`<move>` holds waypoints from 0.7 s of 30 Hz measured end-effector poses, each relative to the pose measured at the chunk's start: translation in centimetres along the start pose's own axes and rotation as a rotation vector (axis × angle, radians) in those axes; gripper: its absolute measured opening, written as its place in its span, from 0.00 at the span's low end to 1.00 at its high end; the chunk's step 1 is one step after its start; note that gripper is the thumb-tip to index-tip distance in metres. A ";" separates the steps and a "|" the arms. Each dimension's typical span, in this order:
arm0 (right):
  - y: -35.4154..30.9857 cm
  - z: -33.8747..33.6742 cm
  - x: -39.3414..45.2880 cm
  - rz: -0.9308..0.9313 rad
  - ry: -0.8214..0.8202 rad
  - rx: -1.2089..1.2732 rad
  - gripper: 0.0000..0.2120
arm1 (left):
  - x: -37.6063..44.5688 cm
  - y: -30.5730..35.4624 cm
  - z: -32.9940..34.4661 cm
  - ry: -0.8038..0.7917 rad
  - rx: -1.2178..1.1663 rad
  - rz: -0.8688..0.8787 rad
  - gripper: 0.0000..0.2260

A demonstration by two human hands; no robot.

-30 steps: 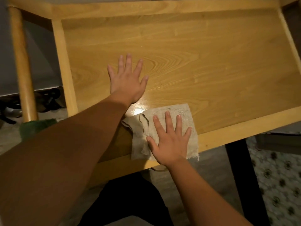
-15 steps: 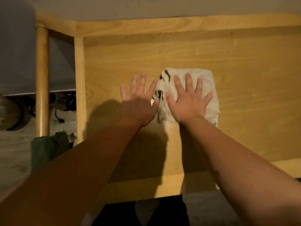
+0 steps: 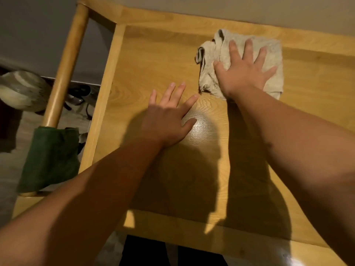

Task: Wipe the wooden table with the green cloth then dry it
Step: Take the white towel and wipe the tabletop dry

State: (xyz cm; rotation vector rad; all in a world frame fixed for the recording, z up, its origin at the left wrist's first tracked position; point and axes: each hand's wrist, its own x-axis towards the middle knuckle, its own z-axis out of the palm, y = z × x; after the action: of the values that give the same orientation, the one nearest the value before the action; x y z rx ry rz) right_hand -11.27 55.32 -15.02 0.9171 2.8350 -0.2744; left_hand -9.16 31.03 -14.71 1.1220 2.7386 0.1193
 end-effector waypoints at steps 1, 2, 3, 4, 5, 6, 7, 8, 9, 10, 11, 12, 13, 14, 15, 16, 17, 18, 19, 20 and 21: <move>-0.1 -0.2 0.7 -0.012 0.000 -0.003 0.38 | 0.0 0.0 0.0 0.008 -0.003 -0.002 0.29; -0.1 -0.5 1.5 -0.025 0.000 -0.002 0.38 | -0.1 0.0 -0.1 0.019 -0.006 -0.007 0.29; -0.1 -0.8 2.3 -0.039 0.001 -0.002 0.38 | -0.1 0.1 0.0 0.031 -0.011 -0.009 0.29; -0.1 -1.1 3.2 -0.052 0.005 -0.008 0.38 | -0.2 0.1 0.2 0.045 -0.014 -0.009 0.29; -0.2 -1.3 4.2 -0.065 0.013 -0.017 0.38 | -0.3 0.0 0.5 0.059 -0.014 -0.010 0.29; -0.2 -1.4 5.0 -0.072 0.020 -0.024 0.38 | -0.2 0.0 0.7 0.067 -0.014 -0.011 0.29; -0.3 -1.5 5.6 -0.074 0.023 -0.025 0.38 | -0.1 -0.1 0.9 0.070 -0.017 -0.014 0.29; -0.4 -1.5 6.1 -0.078 0.026 -0.023 0.38 | 0.0 -0.2 1.1 0.069 -0.018 -0.019 0.29; -0.4 -1.5 6.4 -0.083 0.028 -0.023 0.37 | 0.1 -0.2 1.2 0.063 -0.019 -0.025 0.29; -0.3 -1.5 6.4 -0.088 0.022 -0.028 0.36 | 0.2 -0.3 1.2 0.048 -0.018 -0.030 0.29; -0.3 -1.6 6.2 -0.089 0.010 -0.034 0.35 | 0.3 -0.3 1.2 0.028 -0.014 -0.033 0.30; -0.2 -1.6 5.8 -0.088 0.003 -0.037 0.34 | 0.3 -0.3 1.2 0.015 -0.002 -0.032 0.30; -0.2 -1.6 5.2 -0.092 0.002 -0.039 0.33 | 0.3 -0.3 1.3 0.014 0.014 -0.031 0.30; -0.2 -1.4 4.4 -0.098 0.005 -0.037 0.32 | 0.2 -0.4 1.3 0.018 0.026 -0.032 0.30; -0.1 -1.2 3.3 -0.107 0.004 -0.033 0.31 | 0.2 -0.4 1.3 0.020 0.030 -0.029 0.29; 0.2 -1.0 1.9 -0.118 -0.009 -0.029 0.31 | 0.3 -0.4 1.2 0.019 0.027 -0.023 0.29; 0.5 -0.8 0.3 -0.134 -0.030 -0.027 0.30 | 0.3 -0.4 1.1 0.013 0.024 -0.018 0.29; 0.9 -0.5 -1.7 -0.149 -0.047 -0.028 0.30 | 0.2 -0.5 1.0 0.003 0.025 -0.017 0.29; 1.5 -0.1 -3.8 -0.159 -0.055 -0.026 0.30 | 0.2 -0.5 1.0 -0.008 0.032 -0.018 0.29; 2.1 0.2 -6.2 -0.160 -0.056 -0.020 0.29 | 0.2 -0.6 0.9 -0.016 0.037 -0.019 0.29; 2.8 0.6 -8.8 -0.156 -0.055 -0.013 0.29 | 0.2 -0.6 0.8 -0.021 0.034 -0.023 0.28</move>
State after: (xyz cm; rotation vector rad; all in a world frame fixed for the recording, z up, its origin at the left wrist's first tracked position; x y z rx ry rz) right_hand -2.52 52.45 -14.20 0.6762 2.8575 -0.2947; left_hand -9.54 30.78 -15.64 1.0940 2.7441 0.0584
